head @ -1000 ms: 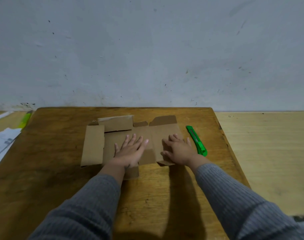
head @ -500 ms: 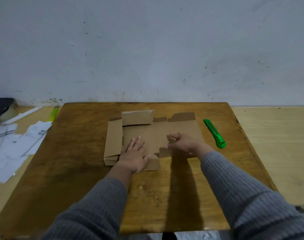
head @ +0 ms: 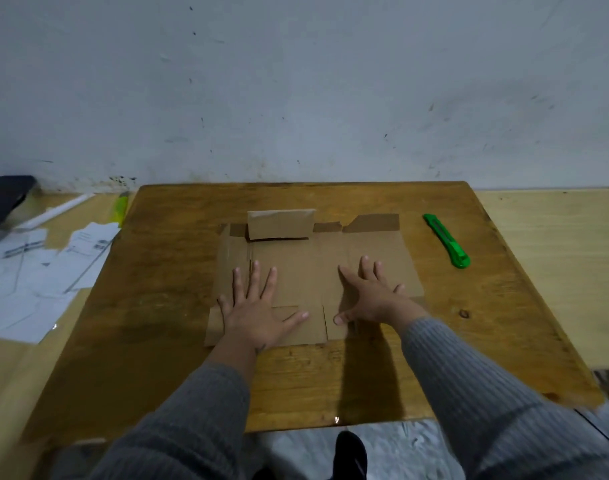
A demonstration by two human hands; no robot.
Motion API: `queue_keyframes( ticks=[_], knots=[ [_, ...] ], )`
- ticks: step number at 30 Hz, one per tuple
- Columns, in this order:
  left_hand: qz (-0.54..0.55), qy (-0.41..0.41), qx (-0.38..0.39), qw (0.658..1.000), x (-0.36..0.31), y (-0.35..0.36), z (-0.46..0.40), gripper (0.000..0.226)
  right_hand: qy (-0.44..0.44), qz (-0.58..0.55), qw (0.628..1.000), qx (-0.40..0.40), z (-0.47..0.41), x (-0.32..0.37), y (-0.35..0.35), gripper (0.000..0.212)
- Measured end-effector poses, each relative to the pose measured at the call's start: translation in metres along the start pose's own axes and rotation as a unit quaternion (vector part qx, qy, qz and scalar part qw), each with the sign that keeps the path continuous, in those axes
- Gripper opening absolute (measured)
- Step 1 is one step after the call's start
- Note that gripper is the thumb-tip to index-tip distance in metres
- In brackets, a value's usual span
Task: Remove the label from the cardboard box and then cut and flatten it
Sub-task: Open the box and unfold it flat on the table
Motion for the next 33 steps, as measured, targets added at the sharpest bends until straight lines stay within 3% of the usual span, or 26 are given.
queue_keyframes(
  ticks=[5,9,13,16,18,22,25,29,33],
  knots=[
    [-0.017,0.037,-0.031,0.999,0.01,0.003,0.013,0.09,0.017,0.001,1.0,-0.006,0.012,0.012,0.008,0.107],
    [-0.078,0.15,-0.08,0.982,0.0,0.0,0.017,0.071,0.043,0.029,0.999,-0.011,0.02,0.023,0.01,0.108],
    [-0.092,0.179,-0.162,0.966,-0.001,-0.02,0.017,0.067,0.036,0.032,0.999,-0.013,0.023,0.041,0.006,0.095],
    [-0.081,0.174,-0.245,0.95,-0.001,-0.043,0.016,0.061,-0.01,-0.002,0.997,-0.076,0.024,0.06,0.002,0.077],
    [-0.087,0.114,-0.266,0.953,0.003,-0.056,0.009,0.064,-0.063,0.029,0.984,-0.164,0.025,0.071,-0.001,0.072],
    [-0.075,0.004,-0.178,0.981,0.021,-0.06,-0.008,0.088,-0.155,0.136,0.943,-0.26,0.015,0.09,-0.008,0.07],
    [-0.054,-0.004,-0.135,0.989,0.035,-0.055,-0.021,0.104,-0.172,0.177,0.932,-0.266,-0.001,0.106,-0.009,0.068],
    [-0.033,0.007,-0.096,0.995,0.046,-0.047,-0.039,0.121,-0.17,0.189,0.928,-0.273,-0.028,0.118,-0.011,0.08],
    [-0.02,0.013,-0.07,0.997,0.055,-0.037,-0.055,0.126,-0.182,0.172,0.928,-0.277,-0.057,0.123,-0.022,0.068]
  ],
)
Point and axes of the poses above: each hand's wrist, its own z-axis away from the middle knuckle, its own y-axis out of the palm, x = y × z, the point moved 1 cm from there along -z, towards the middle knuckle, and after that the axes turned 13 degrees about y, right-handed, at the moved point
